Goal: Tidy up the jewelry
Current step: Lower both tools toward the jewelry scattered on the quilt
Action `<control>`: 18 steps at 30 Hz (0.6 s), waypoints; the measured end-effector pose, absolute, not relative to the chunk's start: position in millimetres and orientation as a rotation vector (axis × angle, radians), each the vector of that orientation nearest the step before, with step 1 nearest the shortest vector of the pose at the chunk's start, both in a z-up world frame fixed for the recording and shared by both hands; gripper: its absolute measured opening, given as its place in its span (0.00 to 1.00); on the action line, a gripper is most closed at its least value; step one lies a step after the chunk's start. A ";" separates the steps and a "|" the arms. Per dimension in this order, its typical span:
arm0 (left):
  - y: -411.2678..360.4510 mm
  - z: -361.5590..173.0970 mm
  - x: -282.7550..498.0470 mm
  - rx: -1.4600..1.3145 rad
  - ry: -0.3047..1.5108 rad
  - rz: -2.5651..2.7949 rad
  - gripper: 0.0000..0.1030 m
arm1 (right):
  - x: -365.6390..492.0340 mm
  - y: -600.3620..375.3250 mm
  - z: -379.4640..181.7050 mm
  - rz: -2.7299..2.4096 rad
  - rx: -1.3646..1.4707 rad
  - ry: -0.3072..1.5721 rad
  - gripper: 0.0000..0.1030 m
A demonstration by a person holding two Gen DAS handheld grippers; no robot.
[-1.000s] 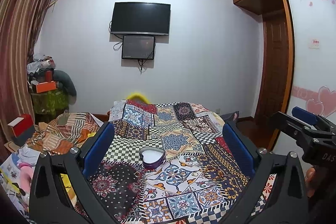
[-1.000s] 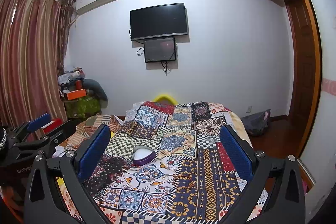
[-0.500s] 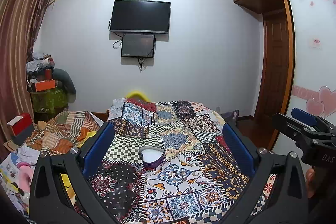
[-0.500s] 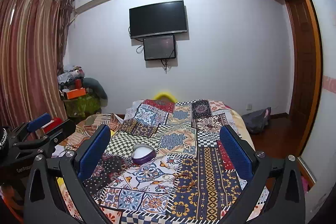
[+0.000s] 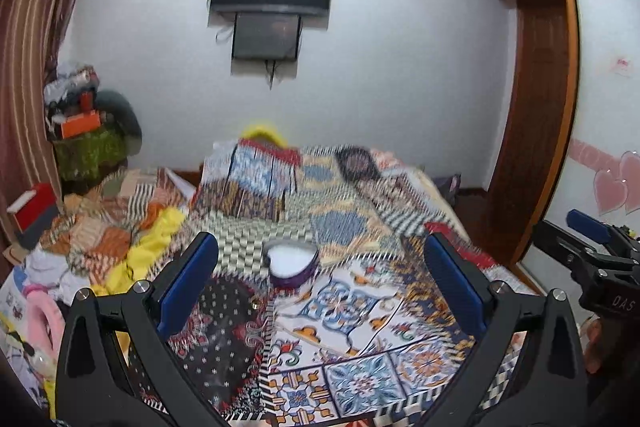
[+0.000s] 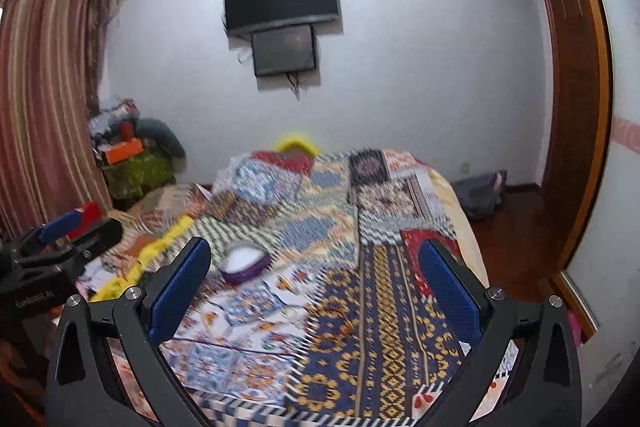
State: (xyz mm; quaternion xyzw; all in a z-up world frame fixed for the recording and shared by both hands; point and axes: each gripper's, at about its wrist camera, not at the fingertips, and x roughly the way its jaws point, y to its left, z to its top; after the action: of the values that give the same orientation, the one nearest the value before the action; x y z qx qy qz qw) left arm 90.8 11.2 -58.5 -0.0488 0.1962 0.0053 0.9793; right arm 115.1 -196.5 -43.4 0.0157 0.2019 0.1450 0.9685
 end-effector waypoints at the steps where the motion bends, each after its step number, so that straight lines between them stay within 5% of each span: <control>1: 13.2 -66.0 97.4 -0.099 0.422 0.015 1.00 | 120.0 -198.5 -49.4 0.283 0.027 0.427 1.00; 13: 11.3 -153.4 146.6 -0.058 0.704 -0.014 0.99 | 162.3 -223.5 -119.0 0.239 -0.005 0.707 1.00; 18: -1.0 -169.9 162.6 -0.033 0.760 -0.088 0.87 | 177.9 -220.1 -136.4 0.298 0.027 0.766 0.98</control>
State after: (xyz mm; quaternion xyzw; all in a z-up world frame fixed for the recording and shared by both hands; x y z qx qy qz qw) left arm 162.6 -1.0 -169.9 -0.0160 0.3708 -0.0429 0.9276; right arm 177.9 -220.1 -136.4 0.0132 0.3722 0.1448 0.9167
